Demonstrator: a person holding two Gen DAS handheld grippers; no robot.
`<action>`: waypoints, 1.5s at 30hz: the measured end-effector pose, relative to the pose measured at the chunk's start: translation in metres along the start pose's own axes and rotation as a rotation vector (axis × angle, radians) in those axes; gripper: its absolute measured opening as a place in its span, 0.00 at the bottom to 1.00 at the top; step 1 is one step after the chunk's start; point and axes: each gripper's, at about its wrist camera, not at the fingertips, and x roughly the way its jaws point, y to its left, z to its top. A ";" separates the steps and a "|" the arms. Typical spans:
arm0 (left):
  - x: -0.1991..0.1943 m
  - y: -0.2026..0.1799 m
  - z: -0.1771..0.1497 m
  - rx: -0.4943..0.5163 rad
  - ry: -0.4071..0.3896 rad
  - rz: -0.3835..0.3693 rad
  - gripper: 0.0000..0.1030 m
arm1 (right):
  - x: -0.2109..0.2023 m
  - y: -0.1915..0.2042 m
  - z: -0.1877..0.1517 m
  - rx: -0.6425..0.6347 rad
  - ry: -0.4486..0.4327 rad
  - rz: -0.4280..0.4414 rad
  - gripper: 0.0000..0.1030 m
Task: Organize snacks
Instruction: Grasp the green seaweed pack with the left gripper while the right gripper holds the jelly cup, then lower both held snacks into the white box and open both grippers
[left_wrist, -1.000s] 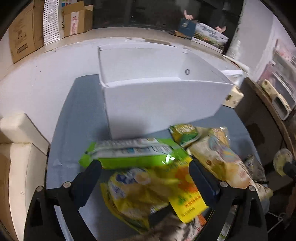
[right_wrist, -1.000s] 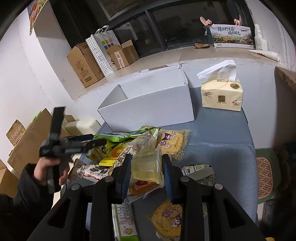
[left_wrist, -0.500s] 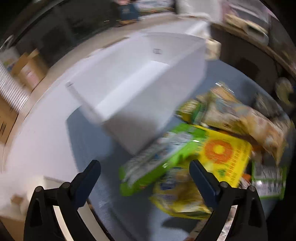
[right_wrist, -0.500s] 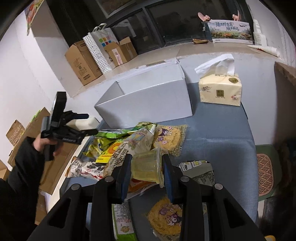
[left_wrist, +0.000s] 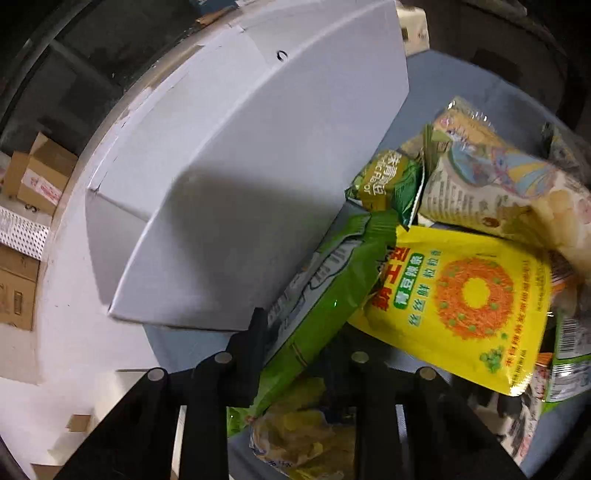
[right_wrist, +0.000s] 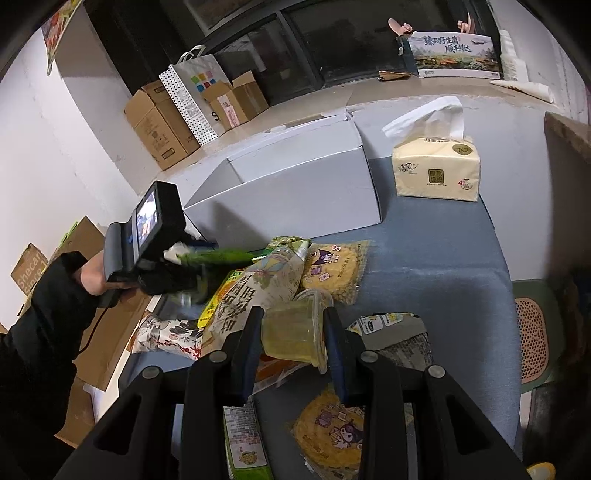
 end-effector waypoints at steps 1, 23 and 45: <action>-0.006 0.001 -0.002 -0.007 -0.016 0.004 0.23 | 0.000 0.000 0.000 0.001 0.000 0.001 0.34; -0.124 0.125 -0.021 -0.821 -0.631 -0.295 0.15 | 0.040 0.049 0.132 -0.122 -0.129 -0.033 0.34; -0.082 0.133 0.022 -0.808 -0.424 -0.089 1.00 | 0.079 -0.008 0.213 0.071 -0.158 -0.065 1.00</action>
